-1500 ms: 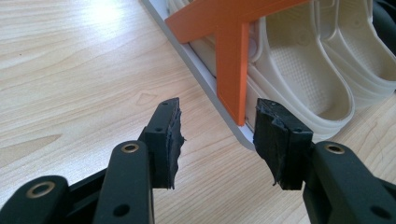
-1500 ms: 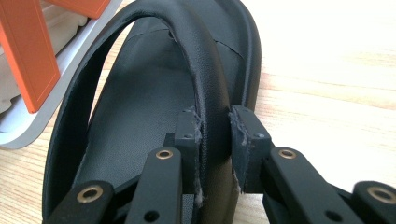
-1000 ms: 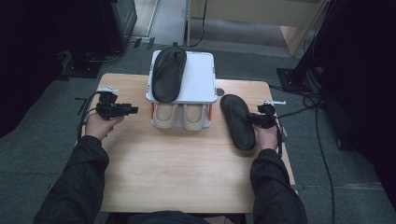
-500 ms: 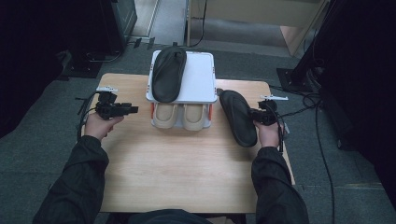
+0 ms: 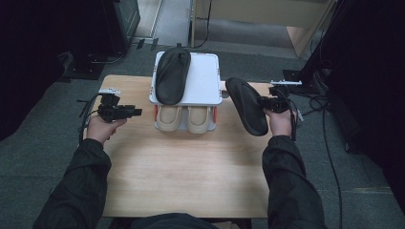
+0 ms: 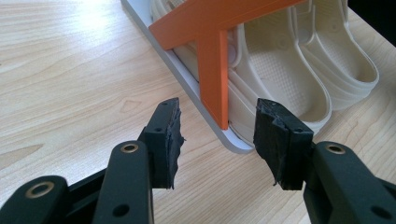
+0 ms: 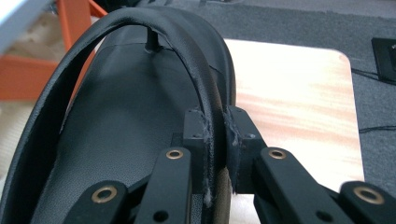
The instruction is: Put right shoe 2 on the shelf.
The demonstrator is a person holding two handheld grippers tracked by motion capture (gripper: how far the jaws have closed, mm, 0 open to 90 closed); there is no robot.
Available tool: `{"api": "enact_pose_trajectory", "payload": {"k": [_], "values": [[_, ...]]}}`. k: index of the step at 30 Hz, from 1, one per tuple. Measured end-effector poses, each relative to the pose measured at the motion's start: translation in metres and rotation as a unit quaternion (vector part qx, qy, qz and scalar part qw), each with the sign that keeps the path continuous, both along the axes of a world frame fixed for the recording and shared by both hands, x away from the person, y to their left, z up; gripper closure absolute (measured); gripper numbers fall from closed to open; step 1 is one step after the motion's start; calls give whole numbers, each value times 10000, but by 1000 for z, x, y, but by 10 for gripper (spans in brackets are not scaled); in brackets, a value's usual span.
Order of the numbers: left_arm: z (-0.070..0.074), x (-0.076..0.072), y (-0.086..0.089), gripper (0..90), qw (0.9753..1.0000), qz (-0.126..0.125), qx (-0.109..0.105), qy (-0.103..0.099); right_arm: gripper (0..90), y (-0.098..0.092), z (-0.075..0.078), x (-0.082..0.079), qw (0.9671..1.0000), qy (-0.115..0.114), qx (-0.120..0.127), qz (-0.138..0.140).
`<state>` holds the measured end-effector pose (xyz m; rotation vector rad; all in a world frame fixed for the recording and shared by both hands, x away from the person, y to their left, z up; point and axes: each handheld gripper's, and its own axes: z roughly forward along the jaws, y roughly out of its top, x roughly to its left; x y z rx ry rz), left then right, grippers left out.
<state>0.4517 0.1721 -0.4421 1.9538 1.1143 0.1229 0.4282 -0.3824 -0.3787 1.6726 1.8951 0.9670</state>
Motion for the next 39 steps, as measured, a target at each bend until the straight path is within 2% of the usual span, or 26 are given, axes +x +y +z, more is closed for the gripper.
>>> {"api": "enact_pose_trajectory", "payload": {"k": [13, 19, 25, 31, 39], "values": [[1, 0, 0, 512, 10000, 7, -23, -20, 806, 14, 52, 13, 9995, -296, -110, 84], [1, -1, 0, 513, 10000, -10, -36, -24, 805, 33, 71, 25, 9987, -402, -238, 199], [2, -1, 1, 513, 9999, -4, -90, -47, 805, 58, 76, 44, 9983, -378, -316, 312], [0, 0, 1, 515, 10000, -18, -41, -39, 804, 89, 77, 67, 9981, -287, -358, 416], [-1, 1, -3, 515, 9999, -129, -43, -53, 801, 119, 74, 86, 9967, -179, -631, 475]]}}
